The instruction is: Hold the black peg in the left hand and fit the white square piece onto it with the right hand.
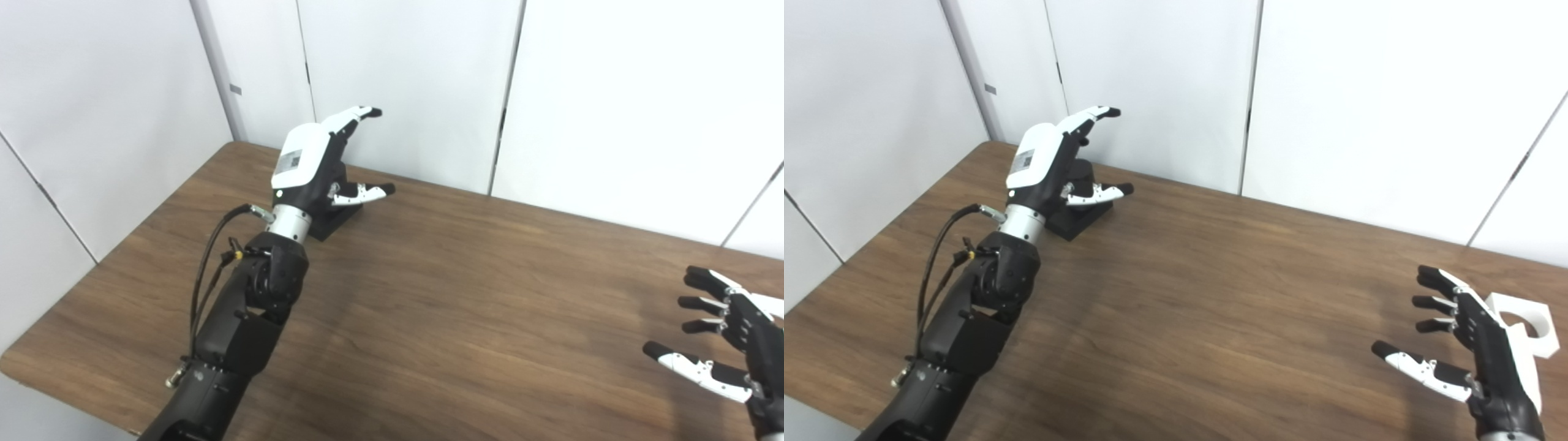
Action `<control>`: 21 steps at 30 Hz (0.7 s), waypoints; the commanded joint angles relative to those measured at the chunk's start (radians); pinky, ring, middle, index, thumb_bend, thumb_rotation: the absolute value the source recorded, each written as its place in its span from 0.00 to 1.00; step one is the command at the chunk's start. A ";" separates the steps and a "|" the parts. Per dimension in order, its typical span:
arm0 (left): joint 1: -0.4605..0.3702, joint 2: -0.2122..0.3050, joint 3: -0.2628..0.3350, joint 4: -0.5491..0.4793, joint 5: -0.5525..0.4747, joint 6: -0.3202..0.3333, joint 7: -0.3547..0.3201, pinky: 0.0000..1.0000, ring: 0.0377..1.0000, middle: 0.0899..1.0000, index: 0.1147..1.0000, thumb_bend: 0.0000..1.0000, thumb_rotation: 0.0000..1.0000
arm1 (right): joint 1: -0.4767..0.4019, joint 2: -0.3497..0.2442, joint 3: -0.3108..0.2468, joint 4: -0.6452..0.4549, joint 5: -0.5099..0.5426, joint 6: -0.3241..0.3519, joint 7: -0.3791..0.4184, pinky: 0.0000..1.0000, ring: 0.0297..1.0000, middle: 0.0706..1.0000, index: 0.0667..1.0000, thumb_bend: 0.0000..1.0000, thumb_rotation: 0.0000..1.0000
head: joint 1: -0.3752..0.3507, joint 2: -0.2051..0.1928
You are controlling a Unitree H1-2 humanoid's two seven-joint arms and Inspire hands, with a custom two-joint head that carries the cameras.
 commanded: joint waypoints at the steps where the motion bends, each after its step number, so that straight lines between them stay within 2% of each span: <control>1: -0.059 0.030 0.009 -0.010 0.011 -0.005 0.034 0.63 0.84 0.86 0.78 0.84 0.17 | -0.038 0.001 -0.006 -0.030 0.003 -0.034 -0.014 0.55 0.70 0.78 0.77 0.62 0.00 | 0.000 -0.001; 3: -0.061 0.037 0.006 -0.008 0.036 0.006 0.042 0.67 0.85 0.86 0.78 0.84 0.20 | -0.038 0.002 -0.007 -0.029 -0.001 -0.033 -0.016 0.56 0.70 0.78 0.77 0.62 0.00 | 0.000 0.000; 7: -0.065 0.055 0.007 -0.004 0.054 0.031 0.030 0.72 0.87 0.87 0.78 0.84 0.21 | -0.038 0.004 -0.007 -0.028 -0.001 -0.035 -0.015 0.56 0.70 0.79 0.78 0.61 0.00 | 0.004 0.006; 12: -0.065 0.083 -0.003 0.010 0.080 0.067 0.020 0.74 0.87 0.87 0.77 0.84 0.26 | -0.036 0.008 -0.005 -0.032 0.000 -0.033 -0.015 0.56 0.70 0.79 0.78 0.61 0.00 | -0.004 0.004; 15: -0.067 0.094 -0.004 0.031 0.088 0.117 0.000 0.77 0.91 0.90 0.79 0.85 0.31 | -0.035 0.008 -0.006 -0.033 -0.003 -0.025 -0.015 0.56 0.71 0.79 0.79 0.60 0.00 | -0.004 0.004; 18: -0.074 0.106 -0.018 0.051 0.111 0.174 -0.024 0.82 0.95 0.94 0.82 0.88 0.42 | -0.035 0.011 -0.005 -0.038 -0.009 -0.027 -0.018 0.55 0.69 0.78 0.78 0.61 0.00 | -0.008 0.004; 21: -0.080 0.107 -0.033 0.068 0.141 0.221 -0.021 0.83 0.96 0.95 0.82 0.89 0.45 | -0.034 0.014 -0.005 -0.050 -0.014 -0.019 -0.017 0.55 0.69 0.78 0.78 0.61 0.00 | -0.008 0.005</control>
